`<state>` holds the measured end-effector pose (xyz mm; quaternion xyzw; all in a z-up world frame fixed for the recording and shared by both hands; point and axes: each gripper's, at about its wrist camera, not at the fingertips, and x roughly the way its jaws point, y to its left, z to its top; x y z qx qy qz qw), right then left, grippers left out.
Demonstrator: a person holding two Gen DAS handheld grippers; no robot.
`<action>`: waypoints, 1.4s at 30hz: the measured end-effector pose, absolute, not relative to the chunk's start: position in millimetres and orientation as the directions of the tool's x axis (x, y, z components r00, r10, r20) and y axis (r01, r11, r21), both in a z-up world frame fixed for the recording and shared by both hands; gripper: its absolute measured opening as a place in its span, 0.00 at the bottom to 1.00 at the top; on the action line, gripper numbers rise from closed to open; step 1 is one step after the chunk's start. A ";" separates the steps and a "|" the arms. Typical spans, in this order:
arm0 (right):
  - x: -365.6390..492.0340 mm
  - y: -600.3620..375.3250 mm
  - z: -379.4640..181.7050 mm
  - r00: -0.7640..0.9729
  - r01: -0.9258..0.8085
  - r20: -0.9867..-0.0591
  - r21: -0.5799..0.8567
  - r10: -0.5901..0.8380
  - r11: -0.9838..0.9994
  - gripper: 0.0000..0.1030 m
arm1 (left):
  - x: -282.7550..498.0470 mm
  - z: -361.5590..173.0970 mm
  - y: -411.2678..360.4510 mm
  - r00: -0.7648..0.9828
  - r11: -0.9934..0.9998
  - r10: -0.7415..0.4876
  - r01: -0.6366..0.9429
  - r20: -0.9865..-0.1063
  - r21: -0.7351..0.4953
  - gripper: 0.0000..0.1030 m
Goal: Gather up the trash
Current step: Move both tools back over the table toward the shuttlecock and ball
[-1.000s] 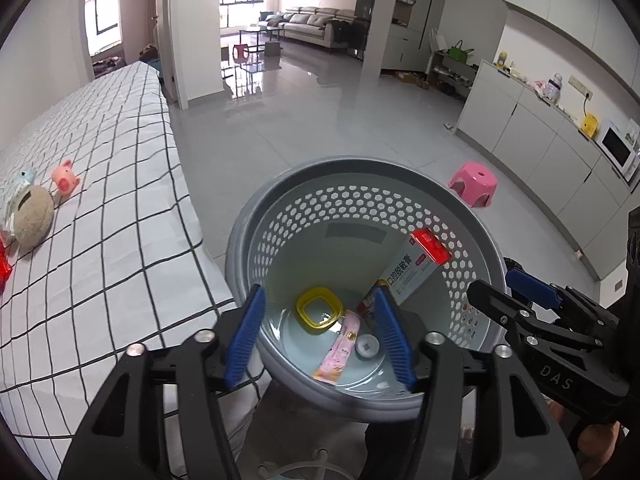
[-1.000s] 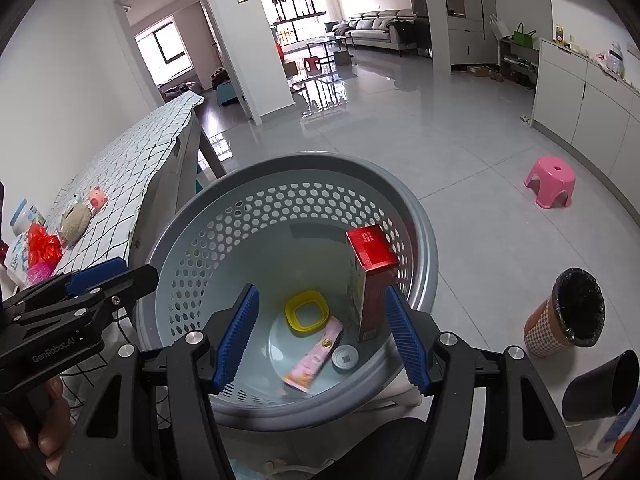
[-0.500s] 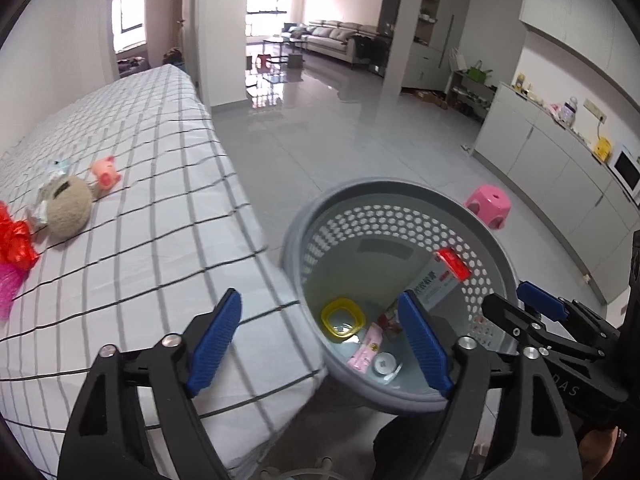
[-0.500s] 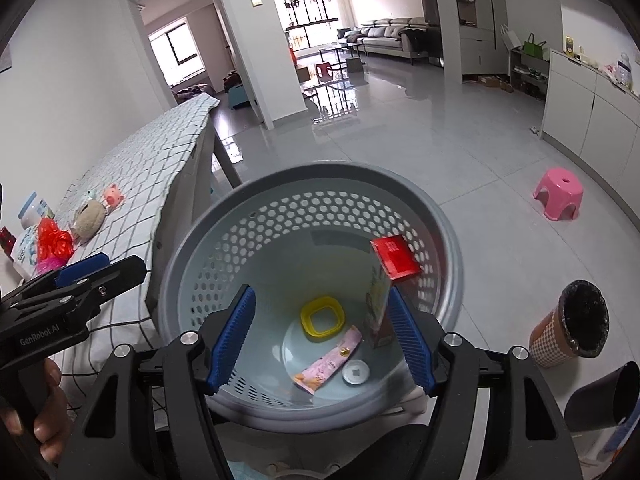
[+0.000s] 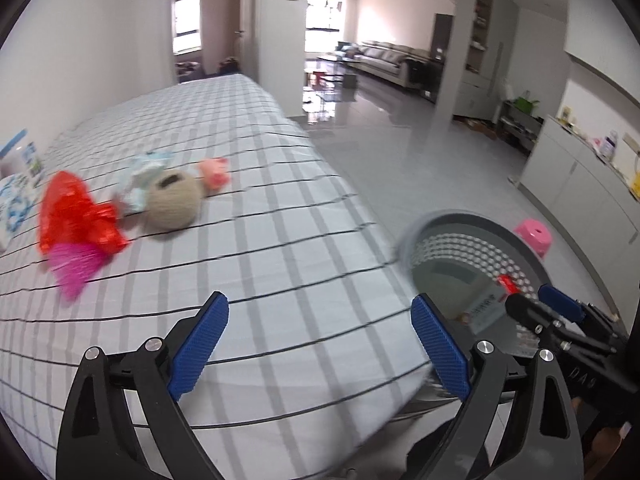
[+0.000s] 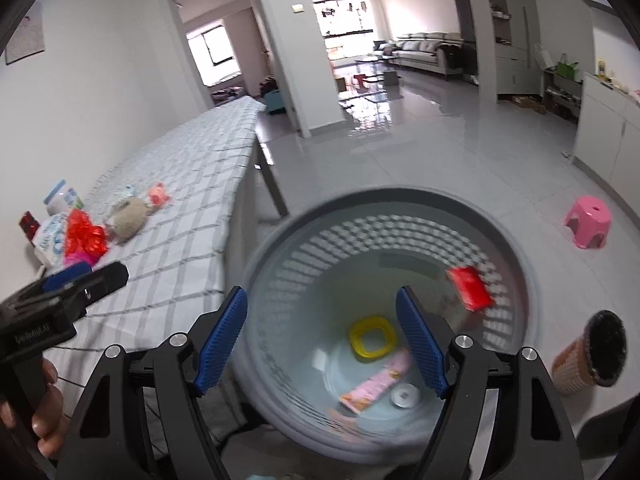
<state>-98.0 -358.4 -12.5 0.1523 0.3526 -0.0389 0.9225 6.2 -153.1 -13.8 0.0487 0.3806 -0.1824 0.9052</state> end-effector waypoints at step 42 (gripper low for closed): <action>130.5 -129.7 -7.1 0.596 -0.273 -0.753 0.136 0.278 0.952 0.75 | 90.5 -36.2 64.0 0.675 0.988 0.080 -0.150 -0.734 -0.030 0.91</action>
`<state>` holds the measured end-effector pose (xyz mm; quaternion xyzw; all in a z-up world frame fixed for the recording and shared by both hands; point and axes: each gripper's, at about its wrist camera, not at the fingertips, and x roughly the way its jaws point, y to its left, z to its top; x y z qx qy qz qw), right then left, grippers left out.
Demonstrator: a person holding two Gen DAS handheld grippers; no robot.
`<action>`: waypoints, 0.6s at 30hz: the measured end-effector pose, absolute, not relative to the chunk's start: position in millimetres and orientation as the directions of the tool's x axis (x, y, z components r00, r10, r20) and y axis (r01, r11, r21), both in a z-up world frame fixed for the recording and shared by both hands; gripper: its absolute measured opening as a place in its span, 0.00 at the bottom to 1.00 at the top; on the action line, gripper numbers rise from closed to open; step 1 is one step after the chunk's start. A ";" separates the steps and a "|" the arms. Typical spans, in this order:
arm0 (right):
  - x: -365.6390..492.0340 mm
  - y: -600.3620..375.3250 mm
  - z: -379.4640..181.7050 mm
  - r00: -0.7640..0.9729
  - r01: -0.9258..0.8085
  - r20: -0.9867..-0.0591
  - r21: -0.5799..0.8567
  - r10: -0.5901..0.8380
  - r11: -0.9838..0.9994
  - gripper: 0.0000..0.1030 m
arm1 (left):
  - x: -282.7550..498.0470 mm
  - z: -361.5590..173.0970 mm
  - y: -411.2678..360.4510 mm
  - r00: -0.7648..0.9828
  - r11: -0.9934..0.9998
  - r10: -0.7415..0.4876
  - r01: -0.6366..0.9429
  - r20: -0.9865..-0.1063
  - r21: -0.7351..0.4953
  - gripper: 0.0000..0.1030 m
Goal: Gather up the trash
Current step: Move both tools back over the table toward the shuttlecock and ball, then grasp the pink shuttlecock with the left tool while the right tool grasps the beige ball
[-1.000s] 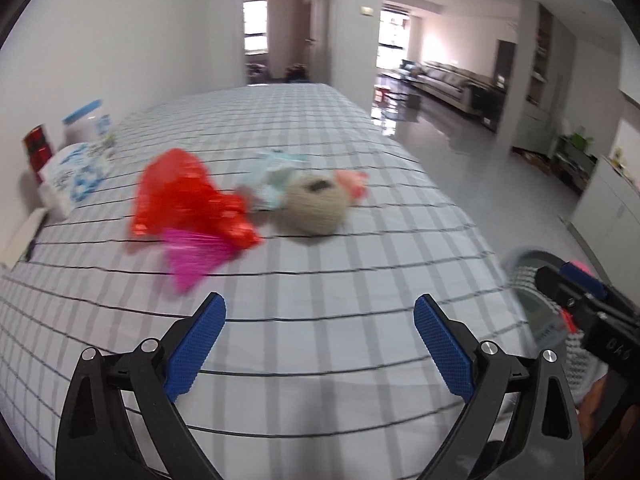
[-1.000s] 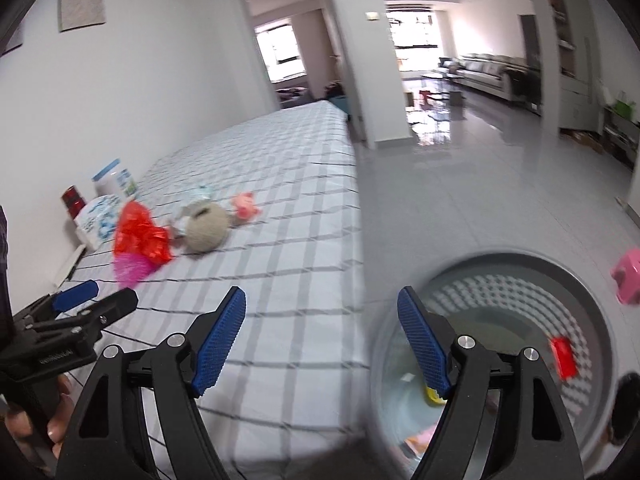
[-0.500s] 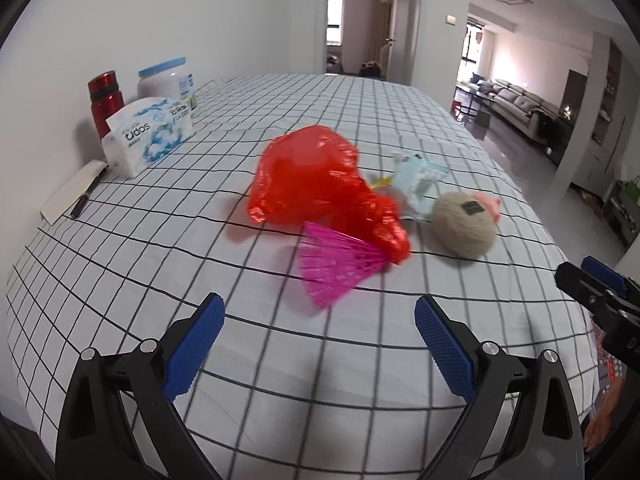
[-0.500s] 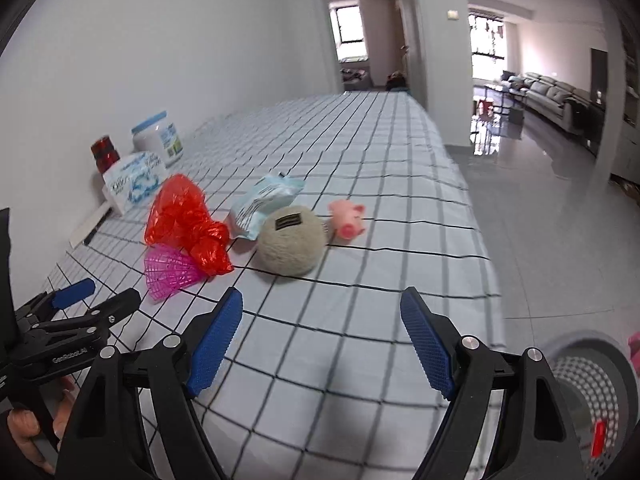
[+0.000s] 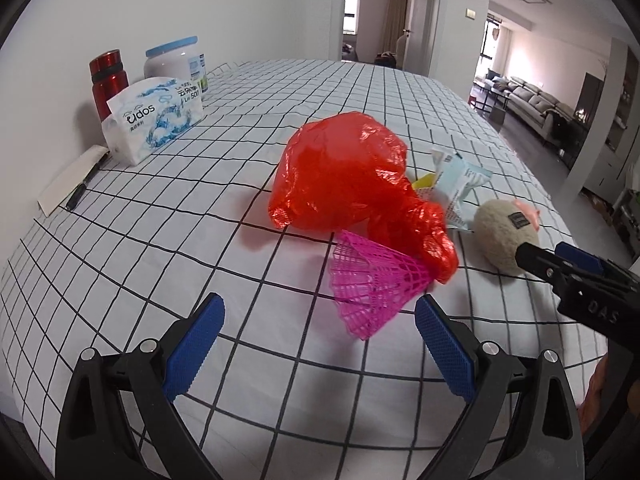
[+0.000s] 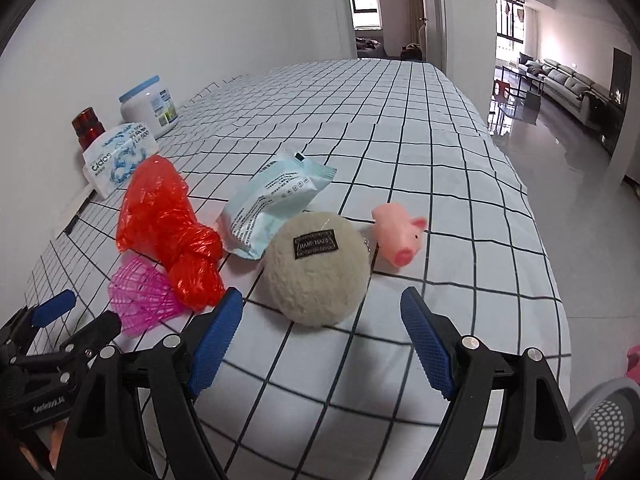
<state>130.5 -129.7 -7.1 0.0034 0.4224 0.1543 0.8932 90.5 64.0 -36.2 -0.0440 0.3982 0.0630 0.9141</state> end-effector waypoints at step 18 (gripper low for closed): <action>150.3 -115.3 -19.1 0.585 -0.288 -0.772 0.090 0.249 0.954 0.56 | 101.2 -44.3 64.1 0.660 0.987 0.095 -0.159 -0.745 -0.015 0.91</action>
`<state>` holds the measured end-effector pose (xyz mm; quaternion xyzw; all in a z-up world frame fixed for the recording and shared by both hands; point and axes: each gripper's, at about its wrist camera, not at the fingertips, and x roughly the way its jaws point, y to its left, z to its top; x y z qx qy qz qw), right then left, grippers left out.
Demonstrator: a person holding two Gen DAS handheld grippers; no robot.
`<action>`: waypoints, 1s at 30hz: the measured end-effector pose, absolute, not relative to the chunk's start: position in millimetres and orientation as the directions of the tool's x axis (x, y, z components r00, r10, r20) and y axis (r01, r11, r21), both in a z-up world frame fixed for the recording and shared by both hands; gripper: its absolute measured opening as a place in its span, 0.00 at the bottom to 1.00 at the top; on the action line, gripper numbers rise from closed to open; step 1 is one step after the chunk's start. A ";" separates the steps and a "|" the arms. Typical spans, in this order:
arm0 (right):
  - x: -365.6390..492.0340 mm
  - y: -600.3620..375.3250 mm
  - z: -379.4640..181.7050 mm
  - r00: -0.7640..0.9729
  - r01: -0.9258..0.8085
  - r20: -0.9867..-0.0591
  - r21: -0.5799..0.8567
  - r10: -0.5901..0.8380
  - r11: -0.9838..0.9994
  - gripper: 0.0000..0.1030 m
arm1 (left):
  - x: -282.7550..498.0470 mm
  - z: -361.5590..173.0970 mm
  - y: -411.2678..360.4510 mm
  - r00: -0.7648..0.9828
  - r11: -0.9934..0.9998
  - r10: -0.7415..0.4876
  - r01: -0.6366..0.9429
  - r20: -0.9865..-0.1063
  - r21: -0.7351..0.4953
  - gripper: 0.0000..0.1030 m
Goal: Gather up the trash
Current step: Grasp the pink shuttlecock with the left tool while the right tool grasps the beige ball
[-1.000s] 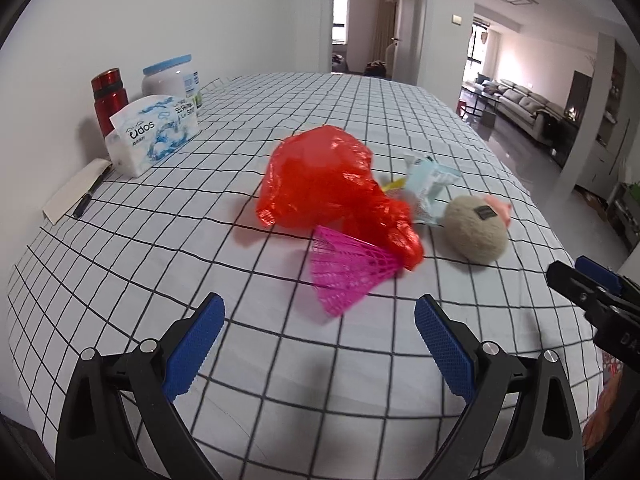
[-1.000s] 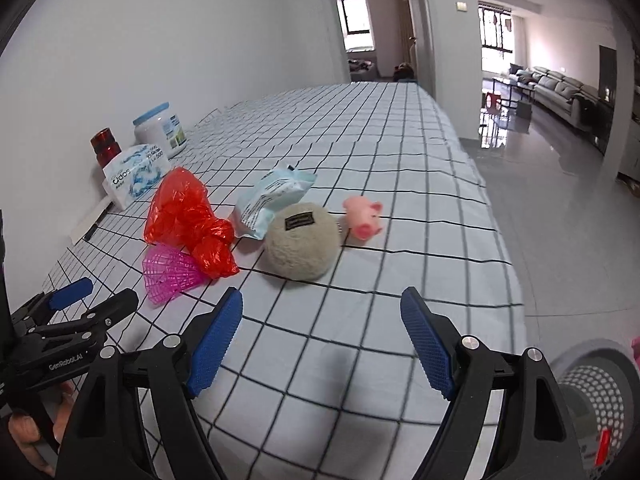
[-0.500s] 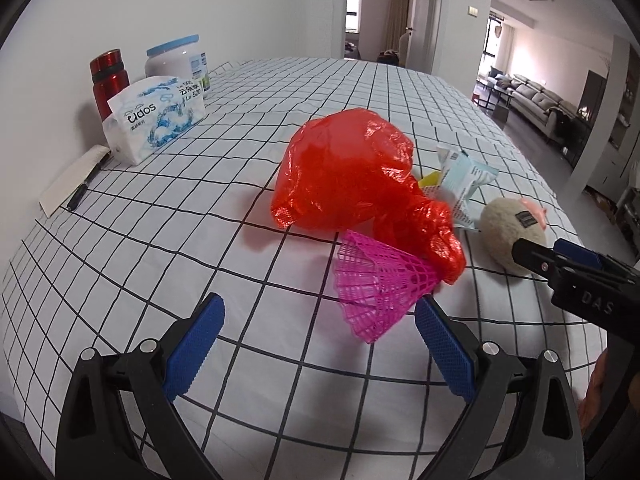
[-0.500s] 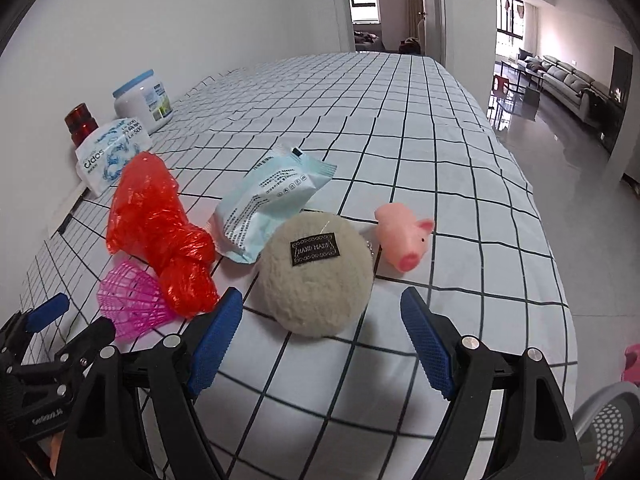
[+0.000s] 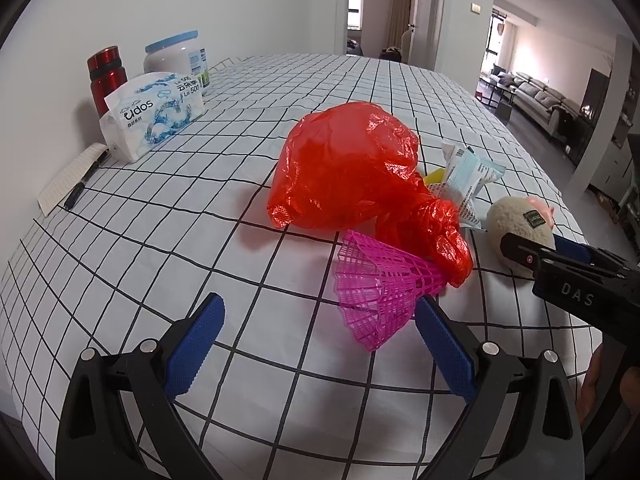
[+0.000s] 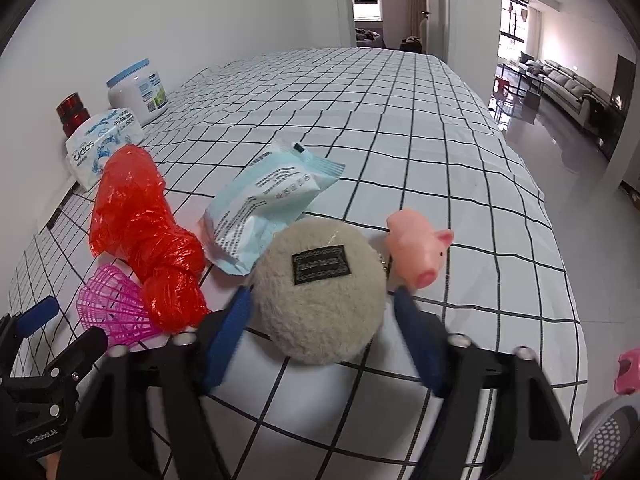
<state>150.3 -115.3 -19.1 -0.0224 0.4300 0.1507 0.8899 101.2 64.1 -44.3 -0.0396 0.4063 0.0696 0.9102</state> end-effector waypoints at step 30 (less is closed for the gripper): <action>69.7 -170.1 -8.7 0.633 -0.173 -0.720 0.224 0.283 0.959 0.54 | 98.2 -32.7 20.2 0.671 0.997 -0.059 0.007 -0.739 -0.073 0.02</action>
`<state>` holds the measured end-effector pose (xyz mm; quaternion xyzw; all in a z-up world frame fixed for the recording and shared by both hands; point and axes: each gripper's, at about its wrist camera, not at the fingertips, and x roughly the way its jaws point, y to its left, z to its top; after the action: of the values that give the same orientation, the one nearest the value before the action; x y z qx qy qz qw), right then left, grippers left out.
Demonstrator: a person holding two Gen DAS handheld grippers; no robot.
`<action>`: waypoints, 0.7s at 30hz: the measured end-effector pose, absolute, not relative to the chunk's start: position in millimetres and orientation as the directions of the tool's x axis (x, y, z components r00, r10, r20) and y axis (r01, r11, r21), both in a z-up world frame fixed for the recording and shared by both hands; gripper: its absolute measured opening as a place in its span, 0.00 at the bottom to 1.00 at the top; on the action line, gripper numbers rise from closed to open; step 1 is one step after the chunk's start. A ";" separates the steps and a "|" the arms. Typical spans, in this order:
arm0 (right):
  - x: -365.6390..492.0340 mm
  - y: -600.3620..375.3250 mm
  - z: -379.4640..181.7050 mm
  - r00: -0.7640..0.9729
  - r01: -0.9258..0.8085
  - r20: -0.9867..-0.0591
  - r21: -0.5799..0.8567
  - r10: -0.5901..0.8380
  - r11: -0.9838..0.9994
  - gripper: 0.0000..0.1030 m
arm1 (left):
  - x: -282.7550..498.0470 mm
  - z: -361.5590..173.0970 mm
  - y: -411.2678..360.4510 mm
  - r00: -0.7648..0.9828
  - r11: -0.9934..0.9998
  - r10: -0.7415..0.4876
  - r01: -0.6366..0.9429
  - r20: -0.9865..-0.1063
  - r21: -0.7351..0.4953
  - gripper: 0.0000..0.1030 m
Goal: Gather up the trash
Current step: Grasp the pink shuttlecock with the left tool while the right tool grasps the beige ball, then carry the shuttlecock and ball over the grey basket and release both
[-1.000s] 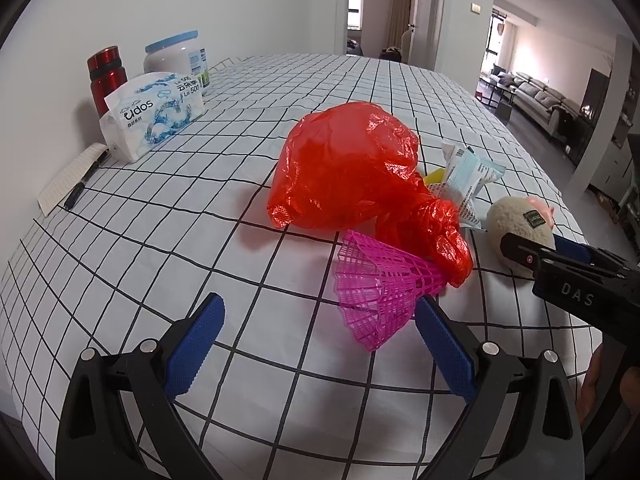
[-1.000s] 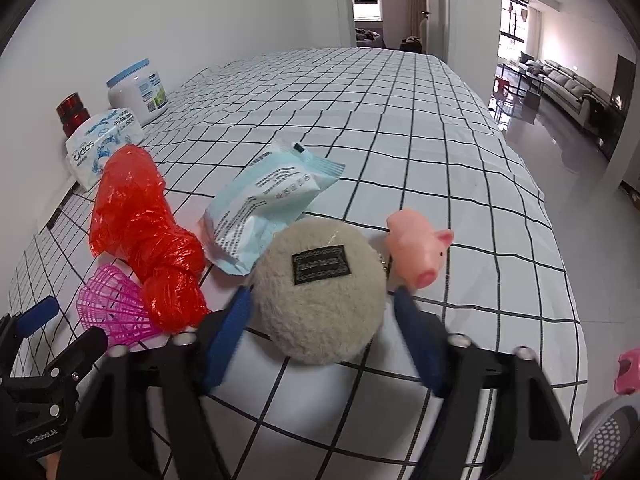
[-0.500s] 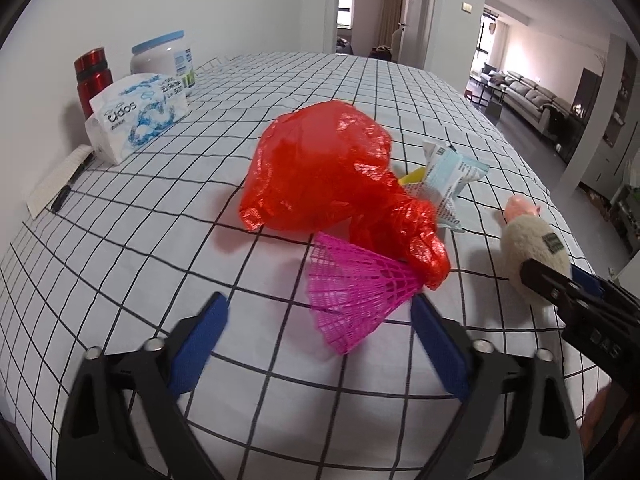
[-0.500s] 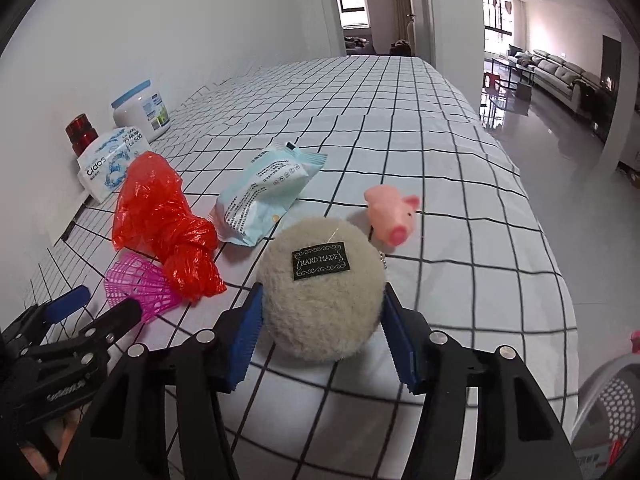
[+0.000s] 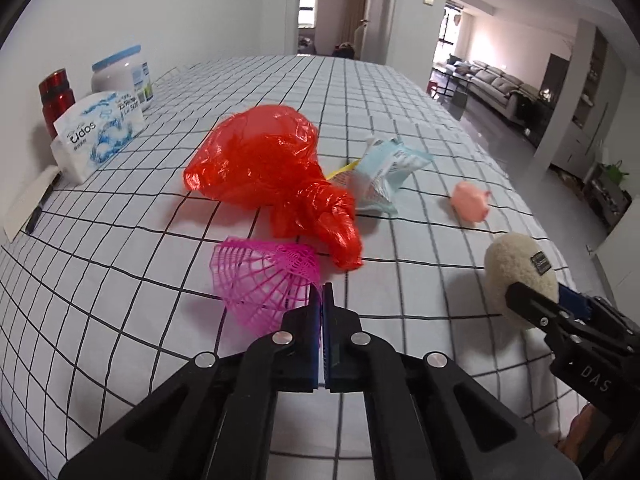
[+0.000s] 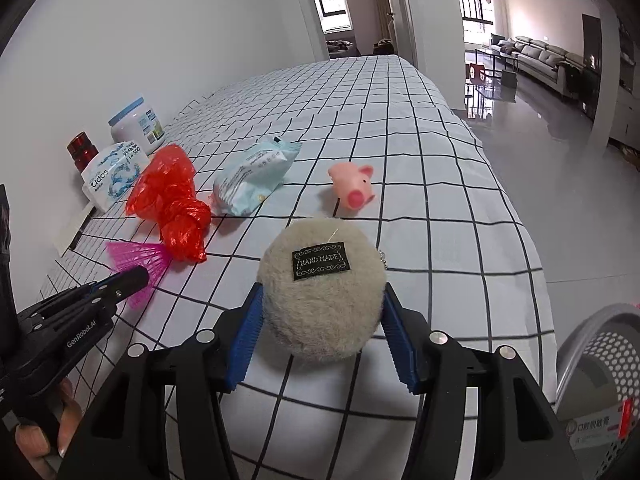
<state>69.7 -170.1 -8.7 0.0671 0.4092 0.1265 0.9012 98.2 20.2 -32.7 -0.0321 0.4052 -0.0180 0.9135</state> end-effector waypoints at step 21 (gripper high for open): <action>-11.7 -241.0 16.1 0.710 -0.055 -0.671 0.248 0.213 0.967 0.54 | 36.9 20.0 -37.8 0.753 0.983 -0.167 0.175 -0.636 -0.051 0.02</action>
<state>-11.7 -241.0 16.1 0.1054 0.3735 0.0730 0.9187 36.9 -37.8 20.0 0.0056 0.3391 -0.0914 0.9363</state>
